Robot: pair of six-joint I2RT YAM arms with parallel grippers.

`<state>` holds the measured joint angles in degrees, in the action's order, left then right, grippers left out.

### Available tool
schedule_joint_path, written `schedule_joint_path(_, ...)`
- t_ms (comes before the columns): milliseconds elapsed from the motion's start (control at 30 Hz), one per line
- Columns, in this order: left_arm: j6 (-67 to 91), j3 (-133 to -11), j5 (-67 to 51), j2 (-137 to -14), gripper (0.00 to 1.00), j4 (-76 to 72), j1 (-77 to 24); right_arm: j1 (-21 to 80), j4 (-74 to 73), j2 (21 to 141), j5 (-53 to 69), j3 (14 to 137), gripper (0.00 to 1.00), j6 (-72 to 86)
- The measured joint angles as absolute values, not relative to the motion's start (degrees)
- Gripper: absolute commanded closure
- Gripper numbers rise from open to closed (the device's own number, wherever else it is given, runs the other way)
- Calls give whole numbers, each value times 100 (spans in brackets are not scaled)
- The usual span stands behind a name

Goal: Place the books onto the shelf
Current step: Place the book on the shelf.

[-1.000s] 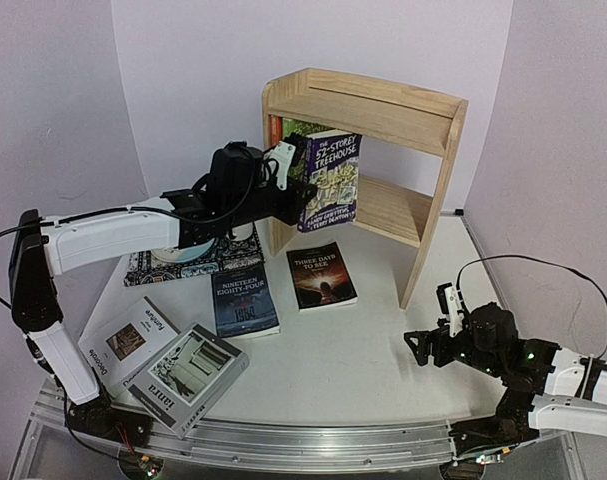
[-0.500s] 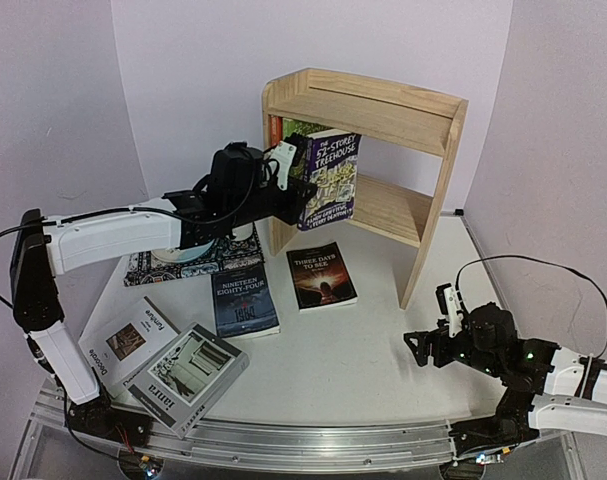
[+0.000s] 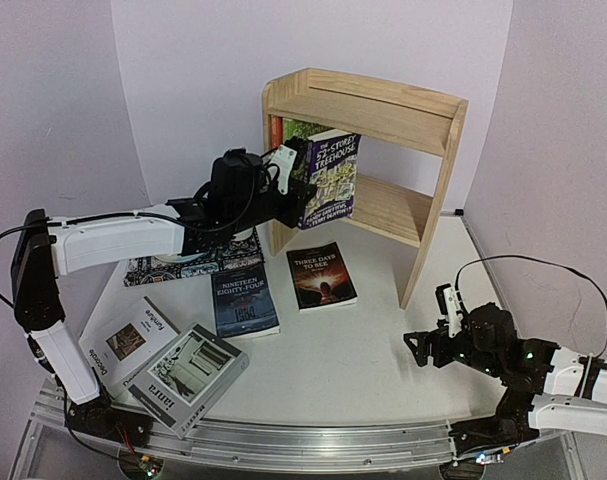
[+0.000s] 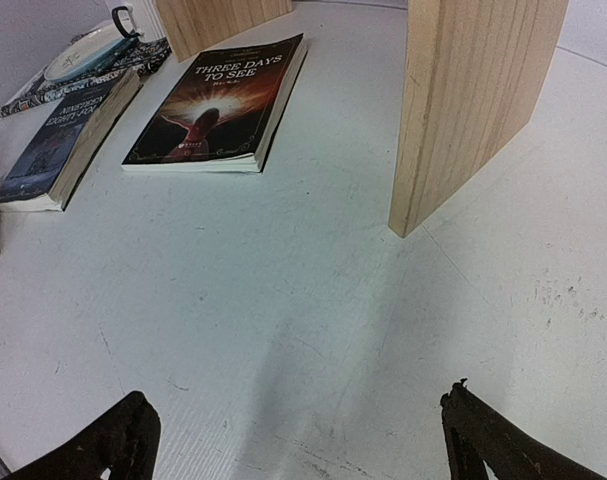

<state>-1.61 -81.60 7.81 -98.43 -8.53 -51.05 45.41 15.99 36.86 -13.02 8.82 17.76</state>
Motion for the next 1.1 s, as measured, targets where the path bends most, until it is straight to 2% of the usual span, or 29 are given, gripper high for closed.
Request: schedule_joint_path(1100, 137, -7840, 1156, -10075, 100, -1771, -5089, 4541, 1622, 3686, -1304, 882, 2, 1776)
